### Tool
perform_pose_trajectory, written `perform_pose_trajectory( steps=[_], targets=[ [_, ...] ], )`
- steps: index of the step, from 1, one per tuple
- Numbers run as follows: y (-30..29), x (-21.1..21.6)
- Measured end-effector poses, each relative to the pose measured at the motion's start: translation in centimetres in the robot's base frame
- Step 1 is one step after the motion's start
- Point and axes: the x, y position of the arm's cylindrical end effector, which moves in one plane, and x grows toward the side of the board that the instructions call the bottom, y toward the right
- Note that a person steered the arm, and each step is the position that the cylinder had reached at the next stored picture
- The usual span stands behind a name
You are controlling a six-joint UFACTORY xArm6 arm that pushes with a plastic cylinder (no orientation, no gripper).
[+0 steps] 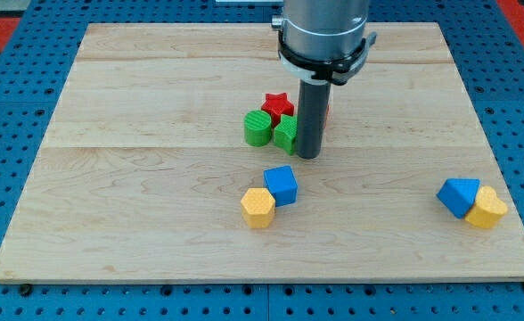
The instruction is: Separate the yellow heart from the blue triangle
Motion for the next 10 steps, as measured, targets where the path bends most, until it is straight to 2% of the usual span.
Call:
perform_pose_trajectory(
  steps=[3,4,6,8,9,10],
  targets=[
    [13.7,-0.5],
    [16.0,-1.7],
    [15.3,-3.5],
    [9.0,-3.5],
    [10.7,-2.8],
    [15.7,-1.9]
  ],
)
